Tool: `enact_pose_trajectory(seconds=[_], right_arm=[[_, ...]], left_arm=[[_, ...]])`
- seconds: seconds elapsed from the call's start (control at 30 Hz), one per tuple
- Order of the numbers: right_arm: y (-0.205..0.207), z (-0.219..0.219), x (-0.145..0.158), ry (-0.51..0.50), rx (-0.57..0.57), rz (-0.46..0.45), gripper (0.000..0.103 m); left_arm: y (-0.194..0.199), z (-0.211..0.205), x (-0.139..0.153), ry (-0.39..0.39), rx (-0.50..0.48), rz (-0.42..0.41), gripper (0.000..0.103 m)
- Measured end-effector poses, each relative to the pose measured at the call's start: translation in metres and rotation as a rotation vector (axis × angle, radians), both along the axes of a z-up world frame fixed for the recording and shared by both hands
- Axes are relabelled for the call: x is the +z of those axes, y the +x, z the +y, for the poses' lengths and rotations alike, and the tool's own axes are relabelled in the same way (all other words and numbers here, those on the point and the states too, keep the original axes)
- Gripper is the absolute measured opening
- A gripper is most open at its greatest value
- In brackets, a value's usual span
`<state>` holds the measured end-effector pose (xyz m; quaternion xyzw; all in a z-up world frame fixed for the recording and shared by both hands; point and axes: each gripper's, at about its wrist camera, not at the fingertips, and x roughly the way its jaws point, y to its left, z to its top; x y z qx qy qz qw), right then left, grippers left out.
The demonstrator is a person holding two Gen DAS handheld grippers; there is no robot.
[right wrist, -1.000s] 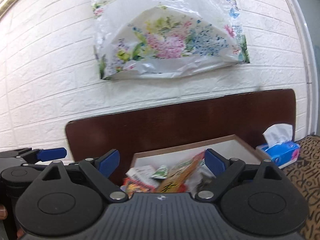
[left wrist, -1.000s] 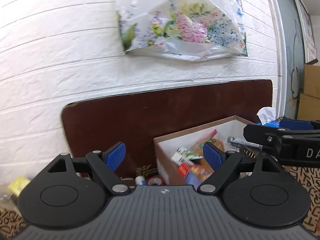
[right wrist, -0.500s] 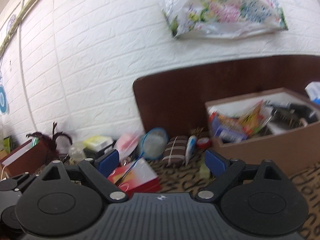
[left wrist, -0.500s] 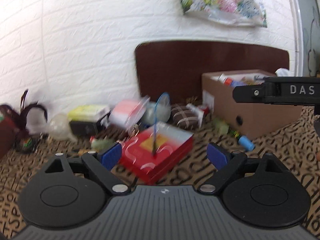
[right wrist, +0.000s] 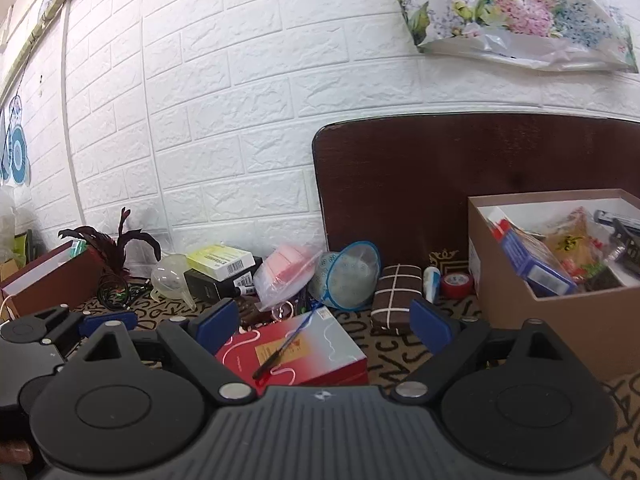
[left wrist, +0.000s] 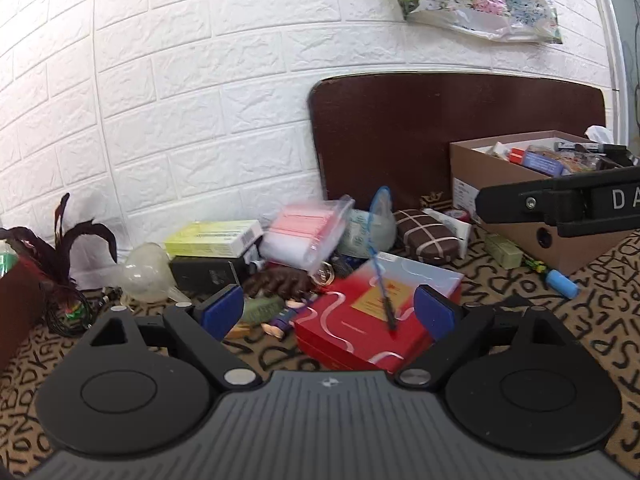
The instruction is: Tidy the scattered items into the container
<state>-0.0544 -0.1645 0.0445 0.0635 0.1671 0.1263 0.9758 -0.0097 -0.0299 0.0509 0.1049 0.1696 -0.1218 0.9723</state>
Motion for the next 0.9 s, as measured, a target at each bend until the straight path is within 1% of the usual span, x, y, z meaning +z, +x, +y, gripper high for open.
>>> enact_pose_trajectory(seconds=[0.07,0.13,0.2,0.27,0.43,0.53,0.63,0.83,0.9], right_arm=[[0.01,0.005,0.0,-0.003,0.019,-0.004,0.094],[0.021,0.011,0.0,-0.004,0.039,-0.003,0.094],[0.037,0.016,0.0,0.007,0.064,0.004,0.094],[0.057,0.02,0.001,0.013,0.087,0.012,0.094],[0.111,0.036,0.001,-0.009,0.161,0.015,0.094],[0.144,0.044,0.0,-0.016,0.207,0.038,0.094],[0.171,0.051,-0.004,-0.016,0.228,0.069,0.094],[0.211,0.061,-0.016,-0.05,0.259,0.12,0.094],[0.222,0.062,-0.021,-0.04,0.268,0.151,0.094]], left_arm=[[0.008,0.013,-0.002,-0.014,0.005,-0.002,0.095],[0.005,0.031,-0.007,-0.025,0.016,-0.008,0.095],[0.013,0.041,-0.009,-0.017,0.025,-0.007,0.095],[0.02,0.048,-0.011,0.007,0.041,-0.01,0.095],[0.036,0.066,-0.007,-0.006,0.067,-0.018,0.095],[0.046,0.071,-0.008,-0.01,0.075,-0.013,0.095],[0.05,0.074,-0.011,-0.026,0.075,-0.004,0.095],[0.049,0.076,-0.021,-0.04,0.061,0.014,0.095],[0.052,0.075,-0.024,-0.032,0.058,0.024,0.095]])
